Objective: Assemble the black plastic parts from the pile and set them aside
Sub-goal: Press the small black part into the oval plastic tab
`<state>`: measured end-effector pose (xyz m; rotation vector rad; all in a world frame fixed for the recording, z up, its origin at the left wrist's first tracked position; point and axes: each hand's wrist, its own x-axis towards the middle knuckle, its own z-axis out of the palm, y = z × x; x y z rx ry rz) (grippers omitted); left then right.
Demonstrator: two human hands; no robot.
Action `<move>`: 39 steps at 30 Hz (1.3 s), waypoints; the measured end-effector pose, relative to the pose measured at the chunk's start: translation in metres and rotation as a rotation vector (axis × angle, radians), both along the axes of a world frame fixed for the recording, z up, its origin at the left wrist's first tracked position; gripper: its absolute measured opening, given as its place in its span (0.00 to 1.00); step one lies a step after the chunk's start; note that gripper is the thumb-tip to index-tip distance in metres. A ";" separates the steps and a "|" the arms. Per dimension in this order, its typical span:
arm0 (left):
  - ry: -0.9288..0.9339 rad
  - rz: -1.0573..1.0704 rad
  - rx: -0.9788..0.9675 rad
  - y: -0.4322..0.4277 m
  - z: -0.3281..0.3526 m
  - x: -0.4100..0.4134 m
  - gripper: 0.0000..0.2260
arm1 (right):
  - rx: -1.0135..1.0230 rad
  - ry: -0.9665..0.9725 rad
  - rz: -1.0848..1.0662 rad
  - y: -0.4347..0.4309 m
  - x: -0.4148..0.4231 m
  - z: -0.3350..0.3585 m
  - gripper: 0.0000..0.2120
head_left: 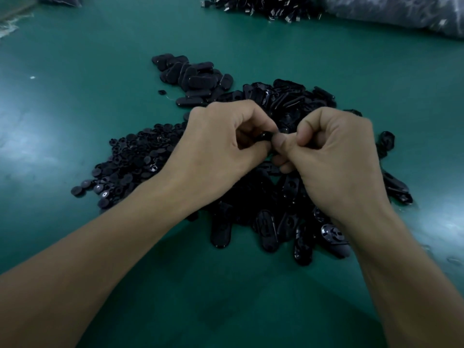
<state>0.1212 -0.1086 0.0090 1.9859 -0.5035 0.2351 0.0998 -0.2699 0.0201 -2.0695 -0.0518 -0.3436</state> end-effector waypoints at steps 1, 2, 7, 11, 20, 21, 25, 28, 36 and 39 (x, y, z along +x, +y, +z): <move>-0.022 0.009 0.020 0.000 0.000 0.000 0.08 | 0.004 0.004 0.014 0.001 -0.001 0.000 0.17; -0.036 0.021 0.038 0.000 -0.001 0.000 0.08 | 0.008 0.007 0.029 0.001 -0.001 0.000 0.17; -0.009 0.077 0.078 0.002 -0.002 0.003 0.07 | -0.024 -0.014 0.069 0.001 -0.001 0.000 0.11; 0.175 -0.005 -0.079 0.003 0.002 0.005 0.07 | -0.103 -0.066 0.078 -0.006 0.003 -0.001 0.10; 0.399 -0.163 -0.286 0.011 0.007 0.011 0.08 | 0.180 0.049 0.210 -0.012 0.006 0.000 0.07; 0.392 -0.163 -0.285 0.010 0.006 0.010 0.08 | 0.187 0.053 0.208 -0.011 0.006 0.000 0.07; 0.363 -0.172 -0.282 0.009 0.006 0.010 0.06 | 0.192 0.050 0.224 -0.009 0.005 0.001 0.07; 0.349 -0.167 -0.268 0.011 0.007 0.010 0.06 | 0.185 0.036 0.226 -0.010 0.004 0.001 0.07; 0.374 -0.088 -0.309 0.010 0.005 0.010 0.11 | 0.109 0.010 0.206 -0.009 0.004 0.001 0.08; 0.369 -0.076 -0.305 0.010 0.004 0.010 0.07 | 0.065 0.005 0.189 -0.008 0.004 0.000 0.08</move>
